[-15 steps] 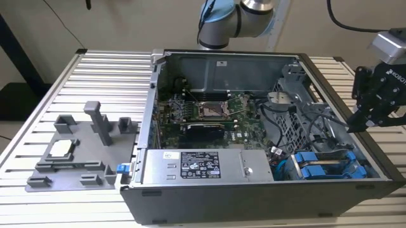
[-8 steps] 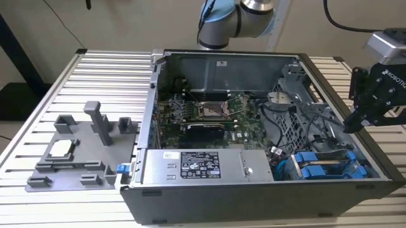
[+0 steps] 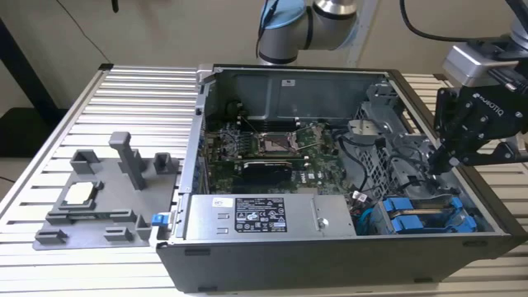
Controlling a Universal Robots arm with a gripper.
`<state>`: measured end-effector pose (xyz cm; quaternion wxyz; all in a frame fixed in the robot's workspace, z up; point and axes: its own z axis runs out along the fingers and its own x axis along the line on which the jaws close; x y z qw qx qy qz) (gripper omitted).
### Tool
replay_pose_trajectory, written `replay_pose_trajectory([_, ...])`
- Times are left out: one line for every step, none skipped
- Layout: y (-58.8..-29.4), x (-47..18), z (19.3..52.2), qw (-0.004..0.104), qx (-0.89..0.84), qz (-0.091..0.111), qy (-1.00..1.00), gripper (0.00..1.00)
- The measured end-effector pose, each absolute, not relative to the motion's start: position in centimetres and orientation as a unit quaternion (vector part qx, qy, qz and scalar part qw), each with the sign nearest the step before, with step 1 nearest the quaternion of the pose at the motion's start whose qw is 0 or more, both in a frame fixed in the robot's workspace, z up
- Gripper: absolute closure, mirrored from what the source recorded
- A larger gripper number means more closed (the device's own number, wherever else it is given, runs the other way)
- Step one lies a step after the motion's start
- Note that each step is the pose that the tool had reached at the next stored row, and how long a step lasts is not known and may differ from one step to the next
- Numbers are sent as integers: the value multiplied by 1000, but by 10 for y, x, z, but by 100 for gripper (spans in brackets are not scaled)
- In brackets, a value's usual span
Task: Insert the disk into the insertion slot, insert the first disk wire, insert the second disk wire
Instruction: 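Insert the first disk wire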
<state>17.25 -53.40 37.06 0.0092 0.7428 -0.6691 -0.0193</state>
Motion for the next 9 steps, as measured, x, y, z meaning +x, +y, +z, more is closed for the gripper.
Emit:
replay_pose_trajectory([-534,169,371,8,743,-18,-669,81])
replay_pose_trajectory([-535,166,371,6,743,-17,-669,81])
replay_pose_trajectory([-535,163,371,5,743,-16,-669,81])
replay_pose_trajectory([-536,160,371,3,743,-15,-669,81])
replay_pose_trajectory([-537,158,371,1,743,-13,-669,81])
replay_pose_trajectory([-538,157,371,-2,743,-12,-669,81])
replay_pose_trajectory([-540,156,371,-5,743,-10,-669,81])
replay_pose_trajectory([-542,155,370,-7,743,-9,-669,81])
replay_pose_trajectory([-544,154,370,-9,743,-7,-669,81])
